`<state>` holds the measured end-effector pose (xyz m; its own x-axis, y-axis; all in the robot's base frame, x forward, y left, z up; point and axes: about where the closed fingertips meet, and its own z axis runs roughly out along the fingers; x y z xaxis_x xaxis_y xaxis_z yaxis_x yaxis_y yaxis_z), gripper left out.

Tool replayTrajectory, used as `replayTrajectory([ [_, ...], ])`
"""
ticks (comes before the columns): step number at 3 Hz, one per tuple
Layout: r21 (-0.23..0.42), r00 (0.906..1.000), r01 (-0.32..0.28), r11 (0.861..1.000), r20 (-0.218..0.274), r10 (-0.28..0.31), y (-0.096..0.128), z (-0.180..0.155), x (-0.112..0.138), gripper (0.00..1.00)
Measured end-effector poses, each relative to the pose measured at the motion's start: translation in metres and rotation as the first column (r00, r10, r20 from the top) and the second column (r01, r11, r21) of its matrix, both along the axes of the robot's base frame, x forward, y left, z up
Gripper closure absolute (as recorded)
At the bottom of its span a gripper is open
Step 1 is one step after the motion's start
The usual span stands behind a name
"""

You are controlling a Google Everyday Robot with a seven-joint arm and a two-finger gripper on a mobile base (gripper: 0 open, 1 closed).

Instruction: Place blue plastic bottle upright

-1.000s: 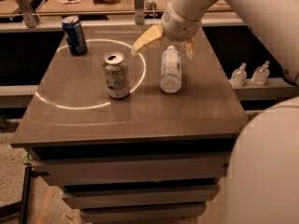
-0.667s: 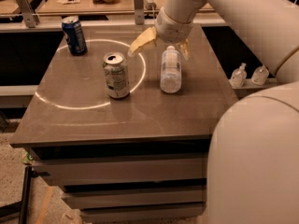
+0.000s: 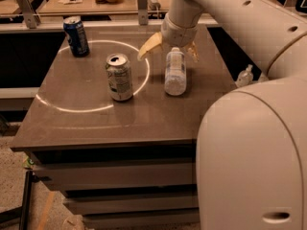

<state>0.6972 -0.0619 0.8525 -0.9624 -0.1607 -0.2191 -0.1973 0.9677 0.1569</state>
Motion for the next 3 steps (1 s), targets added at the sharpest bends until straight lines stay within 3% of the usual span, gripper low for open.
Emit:
replayTrajectory([
  [1,-0.026,0.9997,0.023,0.999,-0.007,-0.023,-0.011,-0.005,0.001,0.0],
  [3,-0.059,0.9977,0.039,0.997,-0.053,-0.042,-0.025,-0.021,-0.013,0.41],
])
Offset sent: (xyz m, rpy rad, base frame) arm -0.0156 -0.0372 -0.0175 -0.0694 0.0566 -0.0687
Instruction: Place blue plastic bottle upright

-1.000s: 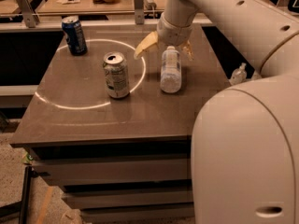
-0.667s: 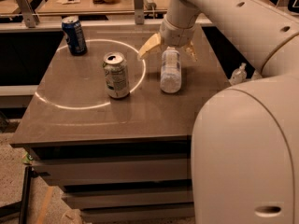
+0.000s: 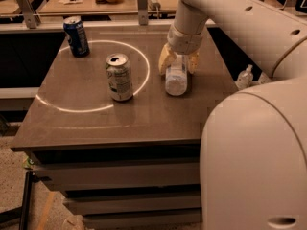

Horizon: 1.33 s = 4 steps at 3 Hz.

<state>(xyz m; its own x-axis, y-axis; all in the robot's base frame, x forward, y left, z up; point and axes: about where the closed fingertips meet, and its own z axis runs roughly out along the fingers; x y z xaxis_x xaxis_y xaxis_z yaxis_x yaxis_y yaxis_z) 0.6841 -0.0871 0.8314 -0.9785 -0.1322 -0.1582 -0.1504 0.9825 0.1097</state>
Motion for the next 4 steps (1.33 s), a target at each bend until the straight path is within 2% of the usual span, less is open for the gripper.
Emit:
replayTrajectory([
  [2,-0.007,0.9999,-0.005,1.0,-0.011,0.005,0.0,-0.003,-0.006,0.88],
  [3,-0.007,0.9999,-0.005,1.0,-0.011,0.005,0.0,-0.002,-0.006,1.0],
  [4,0.056,0.9949,-0.092,0.994,0.047,0.089,0.007,0.011,-0.004,1.0],
])
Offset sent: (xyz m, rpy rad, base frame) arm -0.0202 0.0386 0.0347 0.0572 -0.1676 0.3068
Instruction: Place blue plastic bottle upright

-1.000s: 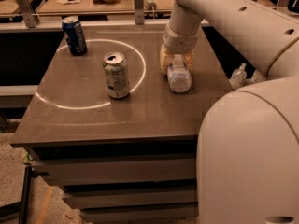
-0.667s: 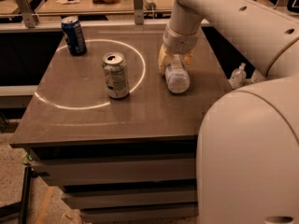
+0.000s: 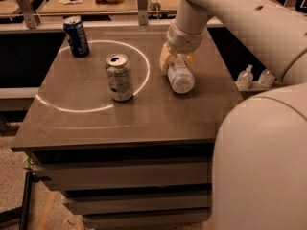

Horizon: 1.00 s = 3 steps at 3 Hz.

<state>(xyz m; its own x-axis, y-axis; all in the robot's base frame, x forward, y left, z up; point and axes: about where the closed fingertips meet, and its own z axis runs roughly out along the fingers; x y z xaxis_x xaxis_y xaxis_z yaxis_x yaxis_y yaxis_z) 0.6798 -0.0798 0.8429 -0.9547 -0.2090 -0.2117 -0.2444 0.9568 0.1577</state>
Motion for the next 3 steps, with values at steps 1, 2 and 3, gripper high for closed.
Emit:
replayTrajectory([
  [1,0.211,0.9751,-0.168,0.963,0.179,0.13,0.018,0.06,-0.005,1.0],
  [2,0.326,0.91,-0.348,0.879,0.343,0.233,0.03,0.104,-0.018,1.0],
  [3,0.336,0.8165,-0.489,0.805,0.501,0.287,0.027,0.13,-0.029,1.0],
])
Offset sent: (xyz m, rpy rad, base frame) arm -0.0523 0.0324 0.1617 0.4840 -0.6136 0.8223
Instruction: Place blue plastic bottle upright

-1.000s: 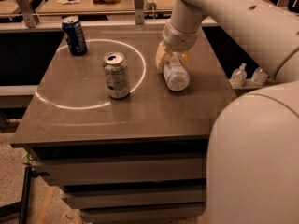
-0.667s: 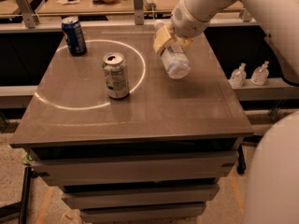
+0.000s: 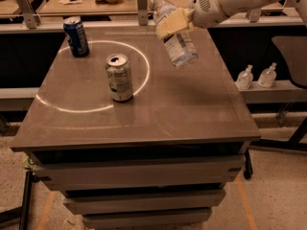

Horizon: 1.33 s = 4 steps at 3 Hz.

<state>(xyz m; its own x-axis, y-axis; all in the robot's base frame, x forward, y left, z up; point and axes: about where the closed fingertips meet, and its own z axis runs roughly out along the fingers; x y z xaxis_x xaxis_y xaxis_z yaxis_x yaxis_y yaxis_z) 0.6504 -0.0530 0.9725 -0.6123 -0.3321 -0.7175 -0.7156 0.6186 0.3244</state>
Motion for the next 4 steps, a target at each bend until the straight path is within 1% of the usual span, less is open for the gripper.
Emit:
replayTrajectory([
  [1,-0.025,0.9966,-0.056,0.998,0.06,0.057,0.0021,0.0007,-0.0023,1.0],
  [2,-0.025,0.9966,-0.056,0.998,0.06,0.058,0.0022,0.0007,-0.0023,1.0],
  [4,0.049,0.999,0.0,0.999,0.044,-0.002,0.0036,-0.0031,-0.0043,1.0],
])
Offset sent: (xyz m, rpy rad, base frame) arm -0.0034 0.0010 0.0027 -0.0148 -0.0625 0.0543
